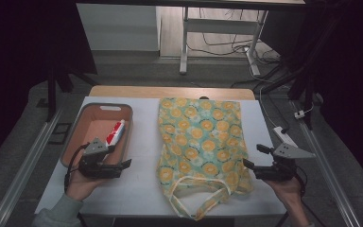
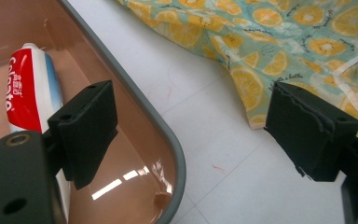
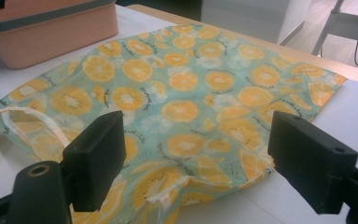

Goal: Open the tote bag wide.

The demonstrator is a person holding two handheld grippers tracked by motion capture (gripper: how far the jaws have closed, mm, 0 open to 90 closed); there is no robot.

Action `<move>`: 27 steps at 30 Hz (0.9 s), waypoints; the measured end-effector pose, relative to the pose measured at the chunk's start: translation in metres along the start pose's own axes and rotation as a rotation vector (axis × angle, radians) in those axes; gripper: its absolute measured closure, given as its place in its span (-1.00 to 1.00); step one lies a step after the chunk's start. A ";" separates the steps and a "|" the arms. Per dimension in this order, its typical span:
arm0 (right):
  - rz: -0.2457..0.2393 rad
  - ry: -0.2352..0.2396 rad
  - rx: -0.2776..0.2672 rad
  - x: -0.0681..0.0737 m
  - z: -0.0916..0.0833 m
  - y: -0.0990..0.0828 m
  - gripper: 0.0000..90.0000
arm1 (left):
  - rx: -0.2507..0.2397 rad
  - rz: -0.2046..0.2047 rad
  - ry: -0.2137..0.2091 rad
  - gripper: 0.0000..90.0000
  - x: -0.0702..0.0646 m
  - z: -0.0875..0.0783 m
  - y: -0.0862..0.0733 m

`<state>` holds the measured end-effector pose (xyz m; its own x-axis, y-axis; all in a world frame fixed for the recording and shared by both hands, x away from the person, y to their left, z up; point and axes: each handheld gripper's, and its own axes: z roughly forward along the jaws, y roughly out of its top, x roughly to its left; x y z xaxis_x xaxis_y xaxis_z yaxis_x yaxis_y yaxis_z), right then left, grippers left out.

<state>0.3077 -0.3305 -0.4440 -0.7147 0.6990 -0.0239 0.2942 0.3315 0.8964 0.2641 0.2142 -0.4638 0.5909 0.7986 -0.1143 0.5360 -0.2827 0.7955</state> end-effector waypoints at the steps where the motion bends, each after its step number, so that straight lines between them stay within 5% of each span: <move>1: 0.000 -0.001 0.005 0.000 0.001 0.000 -0.56 | -0.003 -0.001 0.000 -0.62 0.001 0.000 0.001; 18: 0.017 -0.015 0.040 0.000 0.013 -0.008 -0.48 | 0.008 0.013 -0.011 -0.59 0.001 0.000 0.002; 27: -0.009 -0.003 0.030 0.004 0.013 -0.002 -0.48 | 0.021 0.054 -0.008 -0.59 -0.009 0.000 0.004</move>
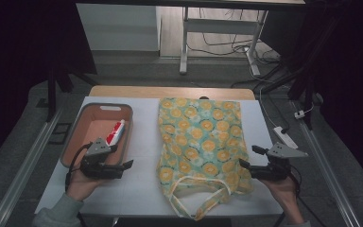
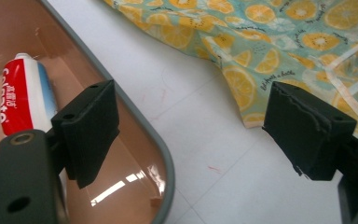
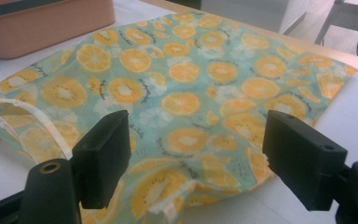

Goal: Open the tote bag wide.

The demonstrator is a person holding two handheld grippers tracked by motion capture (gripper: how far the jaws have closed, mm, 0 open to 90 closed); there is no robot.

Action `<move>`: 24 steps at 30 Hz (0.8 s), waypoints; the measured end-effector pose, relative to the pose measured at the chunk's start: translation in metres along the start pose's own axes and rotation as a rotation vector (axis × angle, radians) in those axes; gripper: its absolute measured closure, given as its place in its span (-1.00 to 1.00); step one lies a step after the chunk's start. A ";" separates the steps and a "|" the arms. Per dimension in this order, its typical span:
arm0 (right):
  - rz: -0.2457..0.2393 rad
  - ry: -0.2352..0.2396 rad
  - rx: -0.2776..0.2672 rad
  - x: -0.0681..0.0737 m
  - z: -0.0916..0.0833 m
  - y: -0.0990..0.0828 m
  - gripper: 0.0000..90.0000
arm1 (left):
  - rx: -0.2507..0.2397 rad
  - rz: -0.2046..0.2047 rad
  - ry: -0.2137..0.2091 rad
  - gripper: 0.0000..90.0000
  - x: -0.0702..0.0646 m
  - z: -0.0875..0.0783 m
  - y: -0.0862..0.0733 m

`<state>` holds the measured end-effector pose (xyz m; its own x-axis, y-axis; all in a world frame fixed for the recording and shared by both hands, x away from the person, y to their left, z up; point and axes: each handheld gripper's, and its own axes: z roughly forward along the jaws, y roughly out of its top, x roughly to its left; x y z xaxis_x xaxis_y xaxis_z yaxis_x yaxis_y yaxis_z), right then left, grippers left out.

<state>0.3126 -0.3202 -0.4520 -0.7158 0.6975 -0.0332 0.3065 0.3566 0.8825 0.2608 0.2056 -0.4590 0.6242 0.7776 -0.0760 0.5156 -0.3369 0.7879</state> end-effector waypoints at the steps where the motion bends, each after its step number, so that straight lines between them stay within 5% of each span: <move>1: -0.005 0.003 -0.003 0.000 0.001 0.002 -0.48 | 0.000 0.003 0.000 -0.58 -0.001 0.000 0.000; 10: -0.026 0.041 0.006 0.014 0.011 0.000 -0.47 | -0.009 0.057 -0.019 -0.53 -0.023 0.005 0.015; 13: -0.035 0.049 -0.002 0.018 0.013 0.004 -0.47 | 0.000 0.107 -0.051 -0.52 -0.037 0.014 0.025; 24: -0.056 0.067 0.019 0.025 0.022 0.004 -0.46 | 0.127 0.267 -0.192 -0.51 -0.090 0.063 0.037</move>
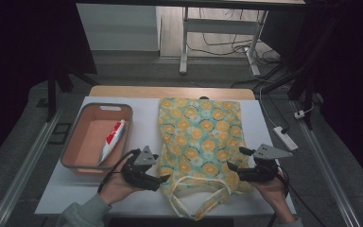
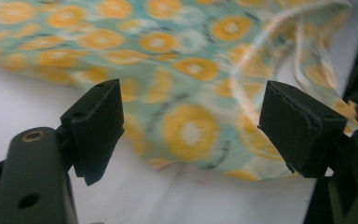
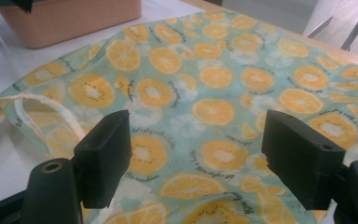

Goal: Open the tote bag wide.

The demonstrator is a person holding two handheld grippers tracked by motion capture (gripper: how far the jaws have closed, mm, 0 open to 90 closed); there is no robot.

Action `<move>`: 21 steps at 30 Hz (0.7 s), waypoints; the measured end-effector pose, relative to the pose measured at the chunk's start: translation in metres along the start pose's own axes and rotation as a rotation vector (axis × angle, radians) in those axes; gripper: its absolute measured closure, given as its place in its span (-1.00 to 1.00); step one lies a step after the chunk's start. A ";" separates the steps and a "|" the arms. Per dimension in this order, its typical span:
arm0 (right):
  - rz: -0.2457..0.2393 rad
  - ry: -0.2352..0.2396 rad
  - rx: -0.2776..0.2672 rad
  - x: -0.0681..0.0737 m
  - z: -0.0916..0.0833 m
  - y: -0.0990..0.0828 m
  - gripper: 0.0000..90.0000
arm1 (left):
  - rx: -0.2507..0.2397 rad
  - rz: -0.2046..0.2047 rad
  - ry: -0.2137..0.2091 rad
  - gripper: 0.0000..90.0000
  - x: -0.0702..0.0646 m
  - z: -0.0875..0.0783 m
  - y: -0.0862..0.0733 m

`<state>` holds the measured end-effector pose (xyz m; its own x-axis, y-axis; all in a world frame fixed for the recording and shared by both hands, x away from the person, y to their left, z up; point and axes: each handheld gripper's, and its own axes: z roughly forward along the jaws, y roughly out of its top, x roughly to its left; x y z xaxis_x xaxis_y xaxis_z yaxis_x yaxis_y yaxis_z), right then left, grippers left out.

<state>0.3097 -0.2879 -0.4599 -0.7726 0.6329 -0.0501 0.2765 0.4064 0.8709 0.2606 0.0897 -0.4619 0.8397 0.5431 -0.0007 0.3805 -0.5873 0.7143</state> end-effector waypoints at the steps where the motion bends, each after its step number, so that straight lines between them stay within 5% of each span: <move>1: -0.008 0.002 0.009 0.001 0.001 -0.001 -0.46 | 0.013 0.012 -0.015 -0.52 -0.005 0.003 -0.001; 6: -0.014 0.003 0.018 0.004 0.002 -0.003 -0.46 | 0.066 0.048 -0.091 -0.53 -0.024 0.013 -0.016; 12: -0.010 0.010 0.032 0.005 0.005 -0.004 -0.46 | 0.130 0.081 -0.090 -0.47 -0.033 0.026 -0.025; 15: -0.012 0.013 0.037 0.006 0.006 -0.005 -0.46 | 0.149 0.058 -0.101 -0.33 -0.029 0.033 -0.027; 19: -0.017 0.013 0.035 0.006 0.006 -0.004 -0.46 | 0.192 0.039 -0.113 0.26 -0.024 0.041 -0.032; 21: -0.021 0.013 0.024 0.007 0.004 -0.002 -0.45 | 0.202 0.031 -0.125 0.73 -0.022 0.043 -0.033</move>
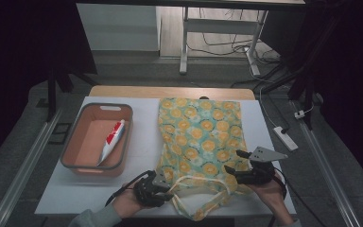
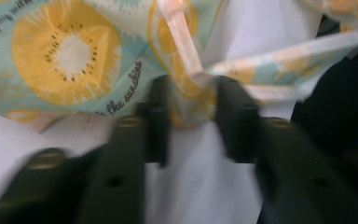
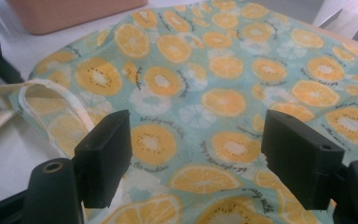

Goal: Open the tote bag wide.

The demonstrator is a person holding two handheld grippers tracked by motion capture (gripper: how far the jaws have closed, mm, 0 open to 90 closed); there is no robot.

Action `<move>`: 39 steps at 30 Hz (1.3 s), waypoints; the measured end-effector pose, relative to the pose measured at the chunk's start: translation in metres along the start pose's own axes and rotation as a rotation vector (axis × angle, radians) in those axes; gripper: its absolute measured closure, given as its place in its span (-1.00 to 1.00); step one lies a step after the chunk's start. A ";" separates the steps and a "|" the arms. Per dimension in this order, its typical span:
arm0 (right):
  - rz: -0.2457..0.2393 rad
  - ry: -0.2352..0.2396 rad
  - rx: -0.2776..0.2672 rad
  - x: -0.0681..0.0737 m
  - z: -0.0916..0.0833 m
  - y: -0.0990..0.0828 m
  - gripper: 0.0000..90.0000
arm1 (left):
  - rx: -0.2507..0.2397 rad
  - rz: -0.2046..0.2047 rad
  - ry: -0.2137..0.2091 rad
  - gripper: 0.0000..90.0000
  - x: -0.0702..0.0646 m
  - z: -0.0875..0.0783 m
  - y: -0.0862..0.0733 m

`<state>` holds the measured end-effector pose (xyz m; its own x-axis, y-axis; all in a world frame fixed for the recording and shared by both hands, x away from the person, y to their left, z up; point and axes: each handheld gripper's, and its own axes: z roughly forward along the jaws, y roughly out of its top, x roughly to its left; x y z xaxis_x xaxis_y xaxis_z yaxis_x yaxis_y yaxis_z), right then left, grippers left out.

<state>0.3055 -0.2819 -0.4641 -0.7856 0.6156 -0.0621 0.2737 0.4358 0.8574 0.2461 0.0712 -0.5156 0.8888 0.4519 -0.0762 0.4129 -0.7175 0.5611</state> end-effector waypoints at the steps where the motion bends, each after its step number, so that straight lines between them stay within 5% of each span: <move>1: 0.000 0.000 0.000 0.000 0.000 0.000 -0.45 | -0.001 0.000 -0.004 0.73 0.000 -0.001 0.000; 3: -0.003 0.001 -0.003 0.002 -0.001 0.002 -0.45 | -0.012 0.005 -0.017 0.96 0.001 -0.004 0.000; 9: -0.026 0.017 -0.005 0.008 -0.005 0.006 -0.44 | -0.082 -0.002 -0.047 0.98 0.003 -0.020 -0.003; 16: -0.052 0.056 0.013 0.016 -0.007 0.011 -0.44 | -0.245 -0.027 -0.053 0.98 0.005 -0.064 -0.003; 25: -0.099 0.210 0.091 0.048 -0.007 0.022 -0.52 | -0.419 -0.114 -0.025 0.98 0.025 -0.110 -0.006; 31: -0.160 0.300 0.186 0.077 0.001 0.009 -0.69 | -0.457 -0.138 -0.003 0.98 0.032 -0.120 -0.006; 39: -0.216 0.325 0.261 0.090 0.022 0.003 -0.82 | -0.456 -0.158 0.002 0.98 0.040 -0.118 -0.005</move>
<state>0.2476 -0.2104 -0.4785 -0.9615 0.2735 -0.0263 0.1825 0.7074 0.6828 0.2566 0.1555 -0.4240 0.8216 0.5378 -0.1888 0.4134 -0.3341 0.8470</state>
